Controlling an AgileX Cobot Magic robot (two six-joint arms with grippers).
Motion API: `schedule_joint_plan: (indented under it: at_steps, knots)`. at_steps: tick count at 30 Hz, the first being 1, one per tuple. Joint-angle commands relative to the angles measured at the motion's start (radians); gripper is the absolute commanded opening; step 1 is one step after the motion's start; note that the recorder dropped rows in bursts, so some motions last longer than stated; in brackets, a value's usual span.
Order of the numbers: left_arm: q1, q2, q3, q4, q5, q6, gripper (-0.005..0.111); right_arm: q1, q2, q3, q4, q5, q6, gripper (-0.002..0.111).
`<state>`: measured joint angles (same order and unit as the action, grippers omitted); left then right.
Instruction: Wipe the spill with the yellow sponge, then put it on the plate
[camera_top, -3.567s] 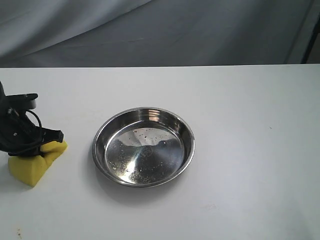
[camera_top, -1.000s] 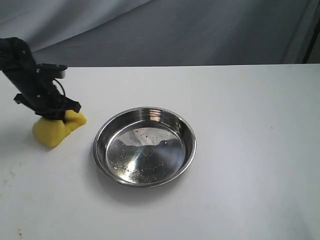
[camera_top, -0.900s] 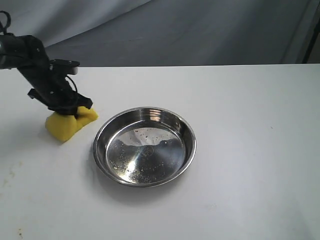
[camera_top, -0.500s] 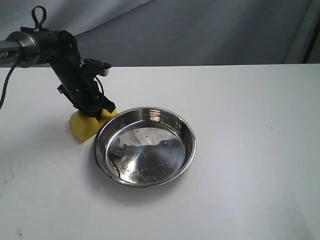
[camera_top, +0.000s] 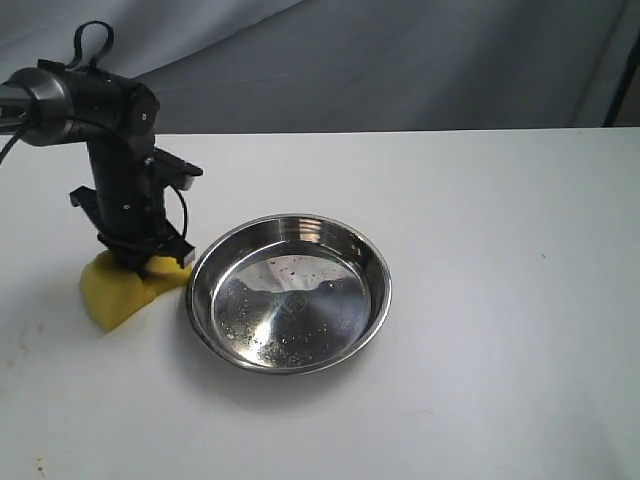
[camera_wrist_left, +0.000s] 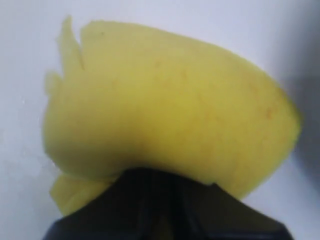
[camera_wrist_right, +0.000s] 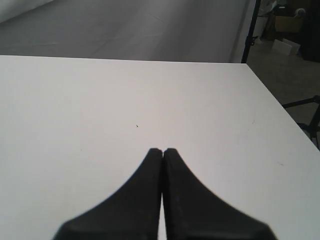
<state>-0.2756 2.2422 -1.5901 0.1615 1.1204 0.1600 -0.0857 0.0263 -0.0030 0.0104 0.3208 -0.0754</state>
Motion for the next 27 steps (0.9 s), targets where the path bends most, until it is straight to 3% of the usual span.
schedule_joint_plan:
  at_steps: [1, 6, 13, 20, 27]
  knots:
    - [0.007, -0.051, 0.118, 0.115, 0.101, -0.022, 0.0, -0.004, -0.006, 0.003, -0.01, -0.002, 0.001, 0.0]
    - [0.007, -0.144, 0.267, 0.189, 0.101, -0.027, 0.0, -0.004, -0.006, 0.003, -0.01, -0.002, 0.001, 0.0]
    - [0.007, -0.232, 0.48, 0.445, 0.101, -0.152, 0.0, -0.004, -0.006, 0.003, -0.01, -0.002, 0.001, 0.0]
    - [0.009, -0.254, 0.594, 0.601, 0.101, -0.238, 0.0, -0.004, -0.006, 0.003, -0.01, -0.002, 0.001, 0.0]
    - [0.009, -0.252, 0.687, 0.692, 0.101, -0.167, 0.0, -0.004, -0.006, 0.003, -0.01, -0.002, 0.001, 0.0]
